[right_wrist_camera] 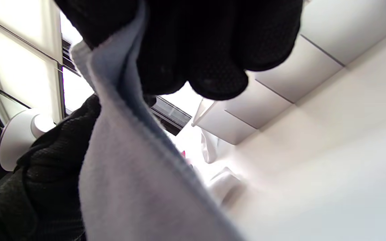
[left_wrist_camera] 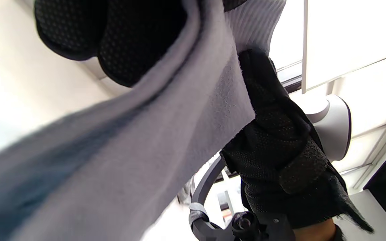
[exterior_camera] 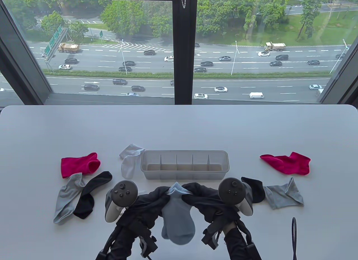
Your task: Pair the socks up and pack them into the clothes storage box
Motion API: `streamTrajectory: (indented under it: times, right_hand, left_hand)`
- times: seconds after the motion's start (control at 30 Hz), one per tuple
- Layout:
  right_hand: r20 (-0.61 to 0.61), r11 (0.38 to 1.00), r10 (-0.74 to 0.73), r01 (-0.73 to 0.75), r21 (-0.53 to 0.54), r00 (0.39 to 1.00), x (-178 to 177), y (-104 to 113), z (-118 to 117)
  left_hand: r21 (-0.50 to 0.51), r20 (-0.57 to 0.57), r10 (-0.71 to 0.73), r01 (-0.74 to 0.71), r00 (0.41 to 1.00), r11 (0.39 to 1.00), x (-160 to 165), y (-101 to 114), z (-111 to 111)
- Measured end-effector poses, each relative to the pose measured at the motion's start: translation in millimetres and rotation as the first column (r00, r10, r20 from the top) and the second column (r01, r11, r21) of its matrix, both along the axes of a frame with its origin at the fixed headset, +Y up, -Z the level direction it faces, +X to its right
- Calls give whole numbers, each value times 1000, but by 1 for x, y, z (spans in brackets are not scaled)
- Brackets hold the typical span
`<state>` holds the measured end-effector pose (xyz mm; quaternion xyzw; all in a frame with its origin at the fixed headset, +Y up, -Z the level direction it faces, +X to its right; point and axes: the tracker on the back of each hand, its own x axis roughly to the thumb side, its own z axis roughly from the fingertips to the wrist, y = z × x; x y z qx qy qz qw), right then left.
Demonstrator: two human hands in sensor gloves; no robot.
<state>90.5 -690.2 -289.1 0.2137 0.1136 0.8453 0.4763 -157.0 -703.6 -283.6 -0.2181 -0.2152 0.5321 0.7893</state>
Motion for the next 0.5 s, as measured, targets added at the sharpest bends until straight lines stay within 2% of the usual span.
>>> streamTrajectory:
  times: [0.03,0.07,0.1,0.17,0.2,0.23,0.27,0.3,0.33,0.4,0.43,0.47,0.5]
  right_hand:
    - [15,998,68,-68,5,998,-1,-6,-2]
    - [33,992,130,-130,3,991,-2,-11,-4]
    - [55,974,228,-228,-18,972,-6,-21,-5]
    - [138,928,371,-370,-40,918,-12,-42,-7]
    - [156,904,428,-423,-66,890,-14,-50,-8]
    - [111,888,459,-452,-85,881,-14,-53,-9]
    - [83,880,473,-466,-88,877,-13,-53,-9]
    - [99,884,468,-462,-78,878,-11,-50,-9]
    - [125,893,449,-446,-55,885,-9,-44,-9]
    - [140,896,441,-443,-15,887,-4,-33,-7]
    - [141,893,446,-451,-1,884,-2,-28,-6]
    - [147,888,454,-460,13,879,-1,-25,-5]
    - [145,877,472,-480,22,870,0,-23,-5]
  left_hand:
    - [-71,1,-51,51,999,996,2,-9,-1]
    - [-91,-12,-108,107,994,990,3,-14,-2]
    - [-91,-46,-227,222,973,971,6,-22,-2]
    - [-69,-88,-457,453,885,889,13,-30,0]
    - [-56,-94,-569,566,817,823,16,-31,3]
    - [3,-106,-613,617,783,787,19,-28,4]
    - [99,-113,-630,640,768,762,23,-22,6]
    - [149,-104,-634,642,766,752,27,-17,8]
    - [197,-55,-623,620,780,760,33,-12,12]
    - [219,182,-581,543,793,810,48,-17,16]
    - [167,308,-569,546,762,821,56,-26,20]
    - [111,377,-578,584,724,804,62,-35,23]
    - [63,447,-609,656,655,752,68,-47,26]
